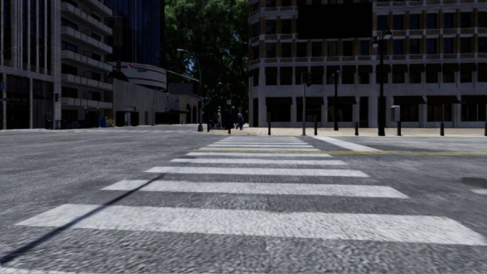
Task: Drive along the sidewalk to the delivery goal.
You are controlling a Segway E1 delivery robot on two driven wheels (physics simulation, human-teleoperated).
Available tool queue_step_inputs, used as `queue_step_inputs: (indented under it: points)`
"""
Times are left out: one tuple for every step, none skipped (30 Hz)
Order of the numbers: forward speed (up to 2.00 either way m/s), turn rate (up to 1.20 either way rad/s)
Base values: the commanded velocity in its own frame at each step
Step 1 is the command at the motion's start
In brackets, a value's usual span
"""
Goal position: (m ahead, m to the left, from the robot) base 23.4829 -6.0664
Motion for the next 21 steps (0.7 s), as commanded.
queue_step_inputs:
  points:
    - [1.78, 0.0]
    - [1.78, 0.0]
    - [1.78, 0.0]
    - [1.78, 0.0]
    - [1.78, 0.0]
    - [1.78, 0.0]
    - [1.77, 0.0]
    - [1.77, 0.0]
    - [1.77, 0.0]
    - [1.77, 0.0]
    - [1.77, 0.0]
    - [1.77, 0.0]
    - [1.77, 0.0]
    - [1.77, 0.0]
    - [1.77, 0.0]
    - [1.77, 0.0]
    - [1.77, 0.0]
    - [1.77, 0.0]
    - [1.77, 0.0]
    - [1.77, 0.0]
    - [1.77, 0.0]
